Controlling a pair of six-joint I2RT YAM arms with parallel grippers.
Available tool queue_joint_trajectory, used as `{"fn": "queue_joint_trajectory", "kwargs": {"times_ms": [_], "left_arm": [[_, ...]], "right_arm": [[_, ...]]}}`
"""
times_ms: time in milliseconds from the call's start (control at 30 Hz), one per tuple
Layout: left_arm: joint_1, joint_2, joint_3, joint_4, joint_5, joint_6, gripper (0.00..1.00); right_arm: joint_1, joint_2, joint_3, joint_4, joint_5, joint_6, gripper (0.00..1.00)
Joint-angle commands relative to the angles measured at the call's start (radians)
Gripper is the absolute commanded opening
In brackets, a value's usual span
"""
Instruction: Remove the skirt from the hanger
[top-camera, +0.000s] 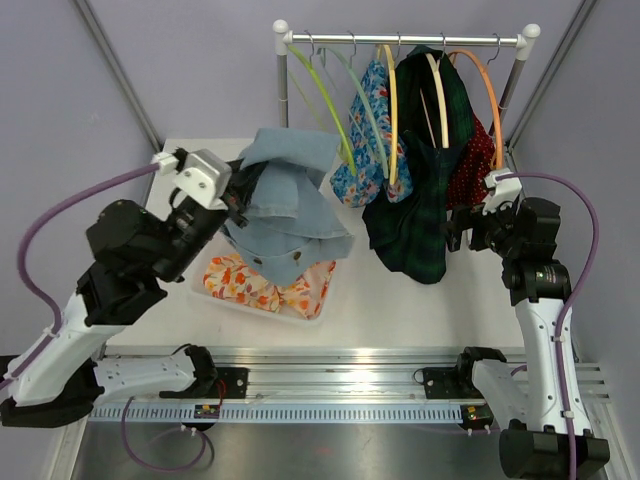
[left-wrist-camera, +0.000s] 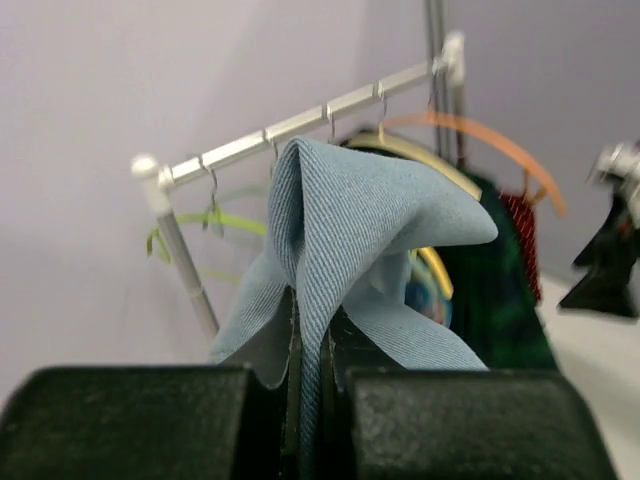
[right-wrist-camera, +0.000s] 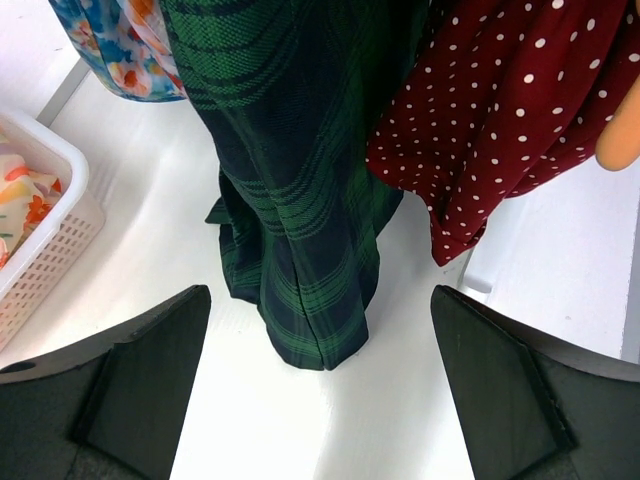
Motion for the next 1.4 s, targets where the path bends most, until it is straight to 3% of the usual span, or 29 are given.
{"fn": "queue_joint_trajectory", "kwargs": {"times_ms": [0,300,467,633,800,867,967,1000,1100,1133,1200,1367], "left_arm": [[0.047,-0.045,-0.152,-0.060,-0.046,-0.036,0.00],[0.146,-0.251,-0.634,-0.027,0.012,-0.358,0.00],[0.176,-0.314,-0.896,0.032,-0.005,-0.677,0.00],[0.253,-0.184,-1.062,0.153,0.074,-0.889,0.00],[0.362,0.017,-1.120,0.314,0.211,-0.953,0.02],[0.388,0.097,-1.117,0.345,0.271,-0.949,0.11],[0.434,0.143,-1.087,0.360,0.366,-0.935,0.43],[0.442,0.137,-1.073,0.349,0.380,-0.915,0.59],[0.440,0.053,-1.021,0.279,0.369,-0.884,0.74],[0.440,0.022,-1.004,0.233,0.342,-0.860,0.86],[0.439,-0.090,-0.959,0.147,0.328,-0.823,0.99],[0.440,-0.257,-0.825,-0.072,0.328,-0.743,0.99]], "right_arm": [[-0.012,-0.008,-0.008,0.056,0.003,0.012,0.99],[-0.014,0.001,-0.008,0.059,0.006,0.007,0.99],[-0.014,0.004,-0.008,0.057,0.006,0.006,0.99],[-0.014,0.001,-0.010,0.051,-0.013,0.000,1.00],[-0.015,-0.013,0.015,0.002,-0.123,-0.065,0.99],[-0.015,-0.010,0.050,-0.047,-0.172,-0.091,1.00],[-0.014,0.012,0.129,-0.131,-0.273,-0.146,1.00],[-0.014,0.019,0.157,-0.150,-0.316,-0.157,1.00],[-0.012,0.082,0.300,-0.233,-0.391,-0.142,0.99],[-0.014,0.105,0.344,-0.289,-0.411,-0.139,0.98],[-0.012,0.186,0.484,-0.338,-0.451,-0.111,0.96],[0.092,0.357,0.758,-0.392,-0.378,-0.037,0.93]]}}
